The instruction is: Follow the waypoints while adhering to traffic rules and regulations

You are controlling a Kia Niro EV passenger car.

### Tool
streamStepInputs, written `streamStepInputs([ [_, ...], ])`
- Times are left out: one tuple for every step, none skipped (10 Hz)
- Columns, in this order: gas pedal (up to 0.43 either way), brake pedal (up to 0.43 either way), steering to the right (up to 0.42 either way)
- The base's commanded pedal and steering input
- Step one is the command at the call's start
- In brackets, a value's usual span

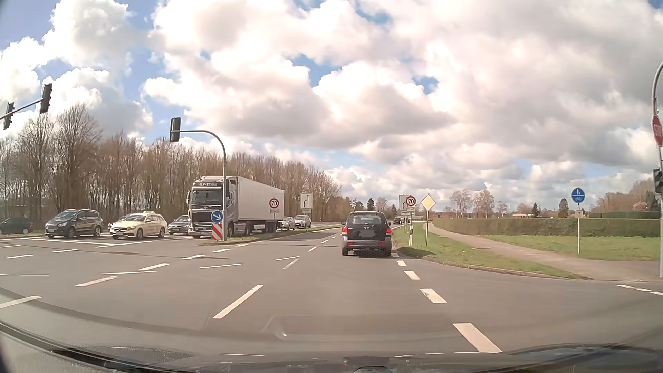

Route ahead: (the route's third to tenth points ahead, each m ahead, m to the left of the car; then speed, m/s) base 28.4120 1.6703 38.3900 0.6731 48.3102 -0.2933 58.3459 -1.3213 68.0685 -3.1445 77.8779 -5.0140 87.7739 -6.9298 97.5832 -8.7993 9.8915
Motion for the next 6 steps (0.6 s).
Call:
streamStepInputs([
  [0.157, 0.000, 0.010],
  [0.157, 0.000, 0.007],
  [0.157, 0.000, 0.007],
  [0.150, 0.000, 0.007],
  [0.150, 0.000, 0.007],
  [0.150, 0.000, 0.007],
])
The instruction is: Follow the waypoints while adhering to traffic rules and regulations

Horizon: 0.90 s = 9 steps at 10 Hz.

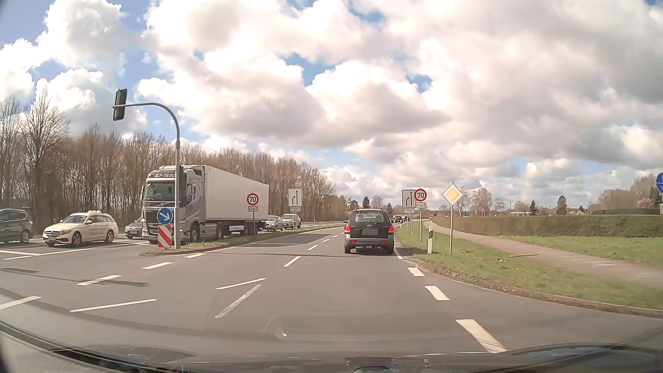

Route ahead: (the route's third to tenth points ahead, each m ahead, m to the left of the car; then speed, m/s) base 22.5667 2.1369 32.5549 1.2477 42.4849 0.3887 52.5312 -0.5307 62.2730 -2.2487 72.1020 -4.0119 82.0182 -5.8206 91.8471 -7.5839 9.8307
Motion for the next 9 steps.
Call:
streamStepInputs([
  [0.150, 0.000, 0.007],
  [0.150, 0.000, 0.007],
  [0.157, 0.000, 0.009],
  [0.169, 0.000, 0.010],
  [0.177, 0.000, 0.010],
  [0.177, 0.000, 0.010],
  [0.189, 0.000, 0.010],
  [0.197, 0.000, 0.011],
  [0.197, 0.000, 0.011],
])
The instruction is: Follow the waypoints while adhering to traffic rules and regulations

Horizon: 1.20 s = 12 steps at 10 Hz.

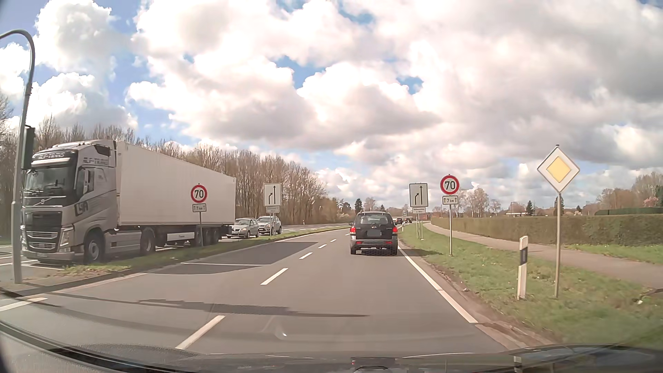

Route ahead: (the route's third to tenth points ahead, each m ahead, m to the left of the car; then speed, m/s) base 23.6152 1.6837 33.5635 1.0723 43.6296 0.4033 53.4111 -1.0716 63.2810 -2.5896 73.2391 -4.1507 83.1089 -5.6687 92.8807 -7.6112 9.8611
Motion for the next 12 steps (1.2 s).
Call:
streamStepInputs([
  [0.197, 0.000, 0.012],
  [0.209, 0.000, 0.017],
  [0.209, 0.000, 0.019],
  [0.209, 0.000, 0.019],
  [0.228, 0.000, 0.019],
  [0.248, 0.000, 0.019],
  [0.260, 0.000, 0.018],
  [0.268, 0.000, 0.017],
  [0.268, 0.000, 0.017],
  [0.268, 0.000, 0.017],
  [0.268, 0.000, 0.017],
  [0.268, 0.000, 0.017],
])
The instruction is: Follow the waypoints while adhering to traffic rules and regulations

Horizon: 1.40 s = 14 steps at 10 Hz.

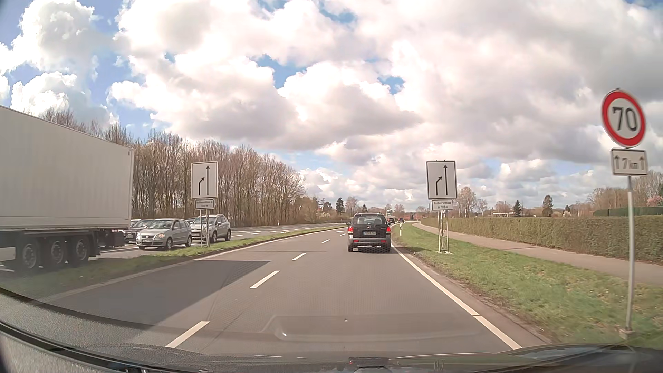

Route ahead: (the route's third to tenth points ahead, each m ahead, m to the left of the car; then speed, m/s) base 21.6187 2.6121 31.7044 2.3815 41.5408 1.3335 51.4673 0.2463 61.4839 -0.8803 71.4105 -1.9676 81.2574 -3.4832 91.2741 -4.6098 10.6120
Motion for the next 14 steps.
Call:
streamStepInputs([
  [0.268, 0.000, 0.015],
  [0.268, 0.000, 0.011],
  [0.268, 0.000, 0.008],
  [0.268, 0.000, 0.008],
  [0.268, 0.000, 0.008],
  [0.268, 0.000, 0.008],
  [0.268, 0.000, 0.007],
  [0.268, 0.000, 0.006],
  [0.268, 0.000, 0.005],
  [0.268, 0.000, 0.006],
  [0.268, 0.000, 0.006],
  [0.268, 0.000, 0.006],
  [0.268, 0.000, 0.005],
  [0.268, 0.000, 0.006],
])
